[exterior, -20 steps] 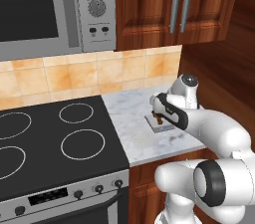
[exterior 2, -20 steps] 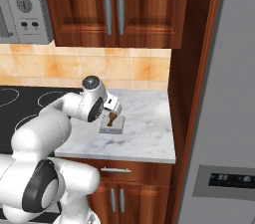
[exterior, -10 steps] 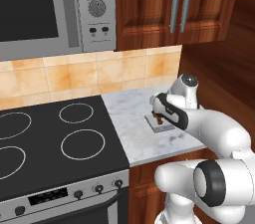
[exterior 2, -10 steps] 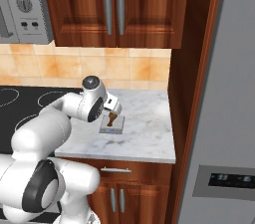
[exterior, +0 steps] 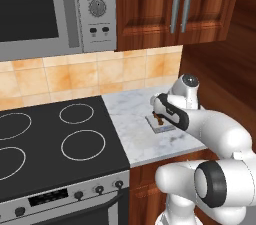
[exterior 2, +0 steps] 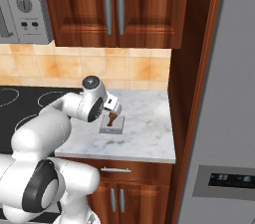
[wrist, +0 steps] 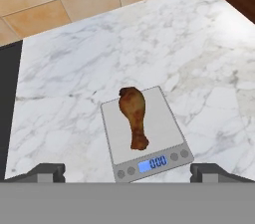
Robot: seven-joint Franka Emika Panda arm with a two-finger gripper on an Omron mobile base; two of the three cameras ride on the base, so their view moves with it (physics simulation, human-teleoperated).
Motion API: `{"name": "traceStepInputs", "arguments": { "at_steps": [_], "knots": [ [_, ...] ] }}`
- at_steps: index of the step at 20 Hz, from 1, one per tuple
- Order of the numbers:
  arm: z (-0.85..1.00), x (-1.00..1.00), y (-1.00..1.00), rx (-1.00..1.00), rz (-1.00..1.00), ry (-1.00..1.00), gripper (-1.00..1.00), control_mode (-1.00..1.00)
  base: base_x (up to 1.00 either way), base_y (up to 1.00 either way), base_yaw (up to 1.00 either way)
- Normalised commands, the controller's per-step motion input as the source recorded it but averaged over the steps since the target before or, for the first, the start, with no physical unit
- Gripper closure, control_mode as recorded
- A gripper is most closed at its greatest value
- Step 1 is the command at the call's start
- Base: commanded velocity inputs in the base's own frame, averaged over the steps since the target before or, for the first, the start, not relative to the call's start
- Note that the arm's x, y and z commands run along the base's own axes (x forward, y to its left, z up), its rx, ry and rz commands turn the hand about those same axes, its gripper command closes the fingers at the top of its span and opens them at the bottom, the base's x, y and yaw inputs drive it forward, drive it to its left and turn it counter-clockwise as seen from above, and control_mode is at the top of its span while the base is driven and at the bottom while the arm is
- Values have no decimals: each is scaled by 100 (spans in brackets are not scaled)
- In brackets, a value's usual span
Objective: Take the chicken drumstick from the fridge and place it on the digital scale on the counter by the fridge. Wait a few seconds for a reading, then move it to the plate on the dining counter.
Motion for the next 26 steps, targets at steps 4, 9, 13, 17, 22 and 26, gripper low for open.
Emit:
{"name": "traceStepInputs", "arguments": {
  "at_steps": [4, 9, 13, 17, 22, 26],
  "knots": [
    [0, 0, 0, 0, 0, 0, -100, -100, 0, 0, 0],
    [0, 0, 0, 0, 0, 0, -100, -100, 0, 0, 0],
    [0, 0, 0, 0, 0, 0, -100, -100, 0, 0, 0],
    [0, 0, 0, 0, 0, 0, -100, -100, 0, 0, 0],
    [0, 0, 0, 0, 0, 0, -100, -100, 0, 0, 0],
    [0, 0, 0, 0, 0, 0, -100, -100, 0, 0, 0]
  ]
}}
